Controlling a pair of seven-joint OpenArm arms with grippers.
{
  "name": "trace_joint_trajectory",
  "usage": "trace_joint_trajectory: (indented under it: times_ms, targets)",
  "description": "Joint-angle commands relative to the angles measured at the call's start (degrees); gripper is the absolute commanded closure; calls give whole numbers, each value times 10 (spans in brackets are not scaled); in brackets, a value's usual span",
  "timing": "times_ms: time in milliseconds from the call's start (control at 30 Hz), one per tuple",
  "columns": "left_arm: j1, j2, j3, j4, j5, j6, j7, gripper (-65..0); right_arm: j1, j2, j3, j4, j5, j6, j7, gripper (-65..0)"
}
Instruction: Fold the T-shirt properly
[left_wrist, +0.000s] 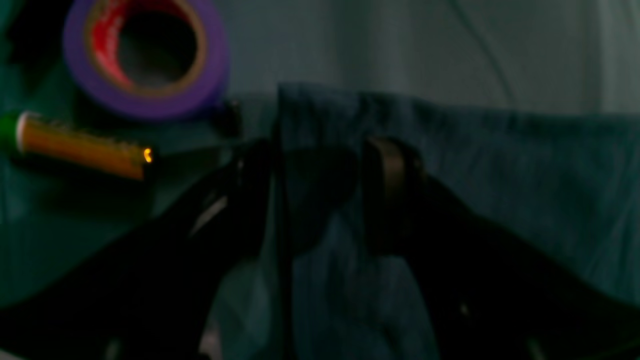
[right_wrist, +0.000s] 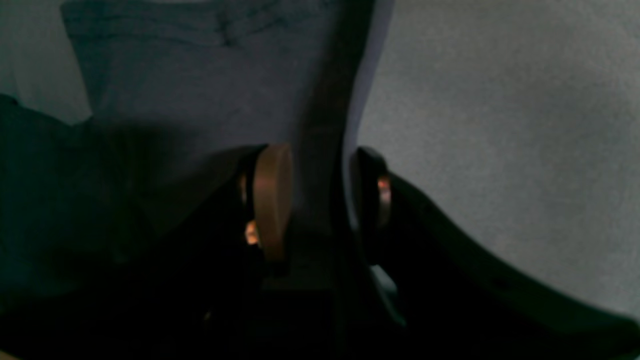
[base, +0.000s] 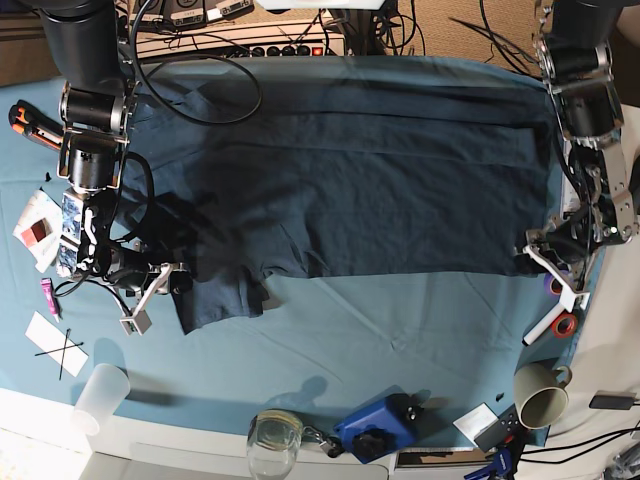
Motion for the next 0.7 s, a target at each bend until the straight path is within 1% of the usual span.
trace_joint_trajectory:
  times_ms: [0,67,100,133,233,367,400,567,667]
  targets:
    - [-10,-7,0,-12,-2,-8,6,-279,13,7,1,7,-1,1,2,-215]
    - [-11,-7,0,-32,-15,-11,12,-279,13,7,1,7,-1,1,3,-208]
    - [-10,-7,0,-37,-16,-7,20,-274,13,7,1,7,-1,1,2,-179]
    - [-9,-7,0,-39,-19,-4,28,-253,13,7,1,7,-1,1,2,-141]
    - [-8,-7,0,-39,-24,-5,57,-150,13,7,1,7,-1,1,1,0]
    - [-8,-7,0,-39,-64,-17,92,-12,13,7,1,8,-1,1,1,0]
    - [-8,-7,0,-39,-72,-17,93,0,14,7,2,8,-1,1,1,0]
    - [-11,-10,-1,-35,-96,-16,97,0,13,7,31,36,11,1,-2,0]
    - [-11,-9,-1,-18,-101,9,106,0,13,7,59,61,38,1,-26,0]
